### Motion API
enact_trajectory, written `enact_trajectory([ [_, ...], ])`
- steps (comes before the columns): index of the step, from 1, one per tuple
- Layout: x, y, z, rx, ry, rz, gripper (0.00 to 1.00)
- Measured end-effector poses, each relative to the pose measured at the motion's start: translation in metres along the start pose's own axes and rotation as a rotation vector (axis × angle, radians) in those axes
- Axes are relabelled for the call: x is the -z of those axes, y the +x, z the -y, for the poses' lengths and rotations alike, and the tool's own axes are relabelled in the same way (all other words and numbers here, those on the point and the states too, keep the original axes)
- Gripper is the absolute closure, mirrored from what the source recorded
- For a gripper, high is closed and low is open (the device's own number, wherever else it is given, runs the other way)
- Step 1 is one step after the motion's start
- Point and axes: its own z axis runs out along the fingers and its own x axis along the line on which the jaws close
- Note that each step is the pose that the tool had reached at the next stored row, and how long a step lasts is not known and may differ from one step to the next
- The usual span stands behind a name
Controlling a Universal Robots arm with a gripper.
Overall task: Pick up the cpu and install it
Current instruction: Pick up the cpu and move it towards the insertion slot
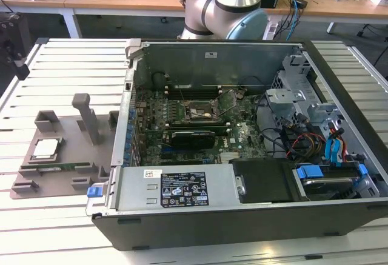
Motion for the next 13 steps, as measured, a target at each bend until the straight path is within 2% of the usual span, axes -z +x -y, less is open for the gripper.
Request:
enact_trajectory([
  [13,-0.0057,0.0001,-0.0002,0.0,0.0,0.0001,0.4],
])
